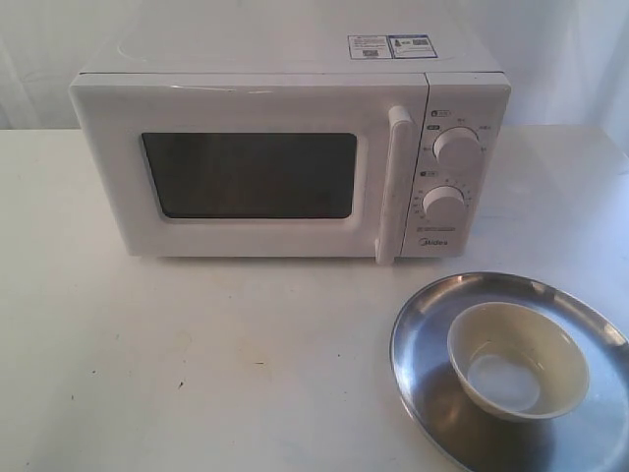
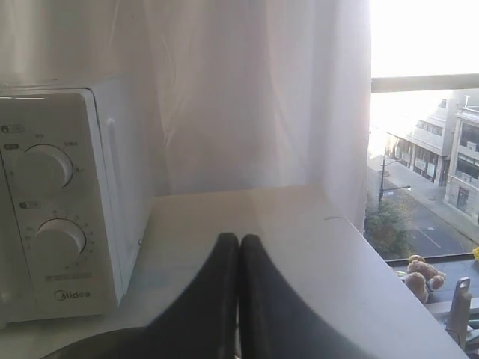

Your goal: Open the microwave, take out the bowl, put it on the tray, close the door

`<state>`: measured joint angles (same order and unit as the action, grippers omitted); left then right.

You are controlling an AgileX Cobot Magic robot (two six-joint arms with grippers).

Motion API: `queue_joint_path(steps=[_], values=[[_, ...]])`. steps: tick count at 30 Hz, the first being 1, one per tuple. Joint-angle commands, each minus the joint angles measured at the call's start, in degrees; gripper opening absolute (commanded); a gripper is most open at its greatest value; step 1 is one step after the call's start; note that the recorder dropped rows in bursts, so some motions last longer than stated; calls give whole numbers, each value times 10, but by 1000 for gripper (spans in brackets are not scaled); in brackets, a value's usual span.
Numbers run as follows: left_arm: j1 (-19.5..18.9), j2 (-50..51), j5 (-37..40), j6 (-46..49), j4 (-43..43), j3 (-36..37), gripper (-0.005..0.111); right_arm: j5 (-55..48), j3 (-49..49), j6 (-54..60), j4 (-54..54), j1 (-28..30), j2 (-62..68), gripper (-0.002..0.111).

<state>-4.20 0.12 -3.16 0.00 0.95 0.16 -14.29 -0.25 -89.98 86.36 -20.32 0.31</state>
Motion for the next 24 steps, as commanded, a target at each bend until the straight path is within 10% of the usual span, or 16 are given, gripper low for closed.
queue_joint_path(steps=[1,11,24], values=[[2,-1,-2,0,-5,-2,0,8,2,-3,9,4,-3,0],[2,-1,-2,0,-5,-2,0,-6,2,16,-2,4,-3,0],[2,-1,-2,0,-5,-2,0,154,2,652,-543,4,-3,0]])
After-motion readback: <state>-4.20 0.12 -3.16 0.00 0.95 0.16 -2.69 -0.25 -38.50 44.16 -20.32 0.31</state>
